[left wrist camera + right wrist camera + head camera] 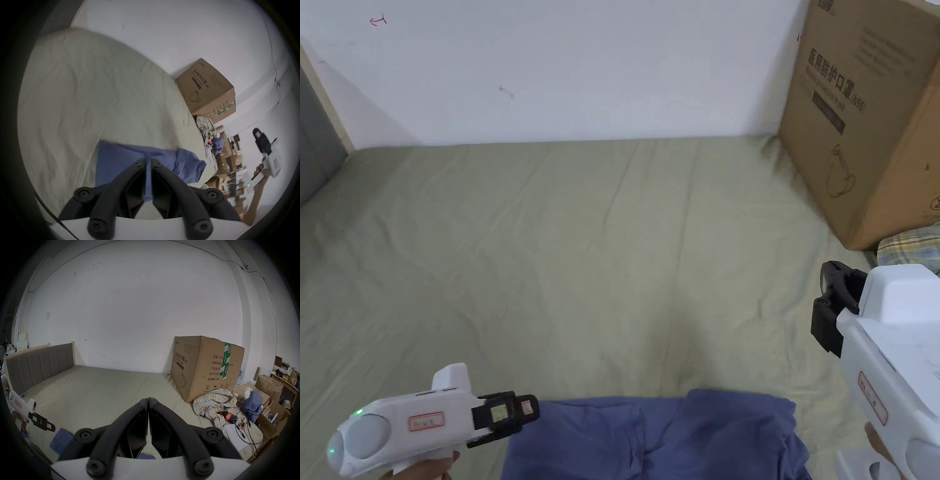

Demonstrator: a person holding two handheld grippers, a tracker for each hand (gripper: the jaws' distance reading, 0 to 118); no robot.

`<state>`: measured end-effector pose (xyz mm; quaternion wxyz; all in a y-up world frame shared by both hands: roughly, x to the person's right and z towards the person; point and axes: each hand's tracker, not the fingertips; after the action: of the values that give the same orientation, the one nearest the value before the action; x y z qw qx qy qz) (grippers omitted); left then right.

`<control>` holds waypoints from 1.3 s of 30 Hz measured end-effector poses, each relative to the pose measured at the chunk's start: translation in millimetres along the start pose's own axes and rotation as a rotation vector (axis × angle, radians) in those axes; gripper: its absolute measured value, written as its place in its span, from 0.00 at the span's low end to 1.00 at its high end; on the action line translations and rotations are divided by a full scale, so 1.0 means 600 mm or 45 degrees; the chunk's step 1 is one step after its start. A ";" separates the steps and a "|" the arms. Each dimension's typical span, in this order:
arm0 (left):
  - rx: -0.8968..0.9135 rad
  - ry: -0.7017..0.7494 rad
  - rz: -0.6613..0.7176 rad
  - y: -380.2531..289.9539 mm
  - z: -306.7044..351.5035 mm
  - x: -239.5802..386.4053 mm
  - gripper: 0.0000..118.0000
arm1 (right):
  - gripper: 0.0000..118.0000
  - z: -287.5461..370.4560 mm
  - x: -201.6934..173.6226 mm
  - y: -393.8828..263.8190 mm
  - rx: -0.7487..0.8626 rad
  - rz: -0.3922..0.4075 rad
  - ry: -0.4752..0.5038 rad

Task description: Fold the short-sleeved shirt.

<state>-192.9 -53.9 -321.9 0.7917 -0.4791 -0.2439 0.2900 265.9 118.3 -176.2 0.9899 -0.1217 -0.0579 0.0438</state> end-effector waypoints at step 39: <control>-0.071 0.363 -0.255 -0.004 0.022 0.019 0.08 | 0.01 0.001 -0.001 0.003 -0.002 0.009 0.004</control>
<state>-192.9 -38.7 -313.1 0.8297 -0.5104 -0.1834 0.1319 265.0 120.2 -176.1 0.9898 -0.1227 -0.0558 0.0472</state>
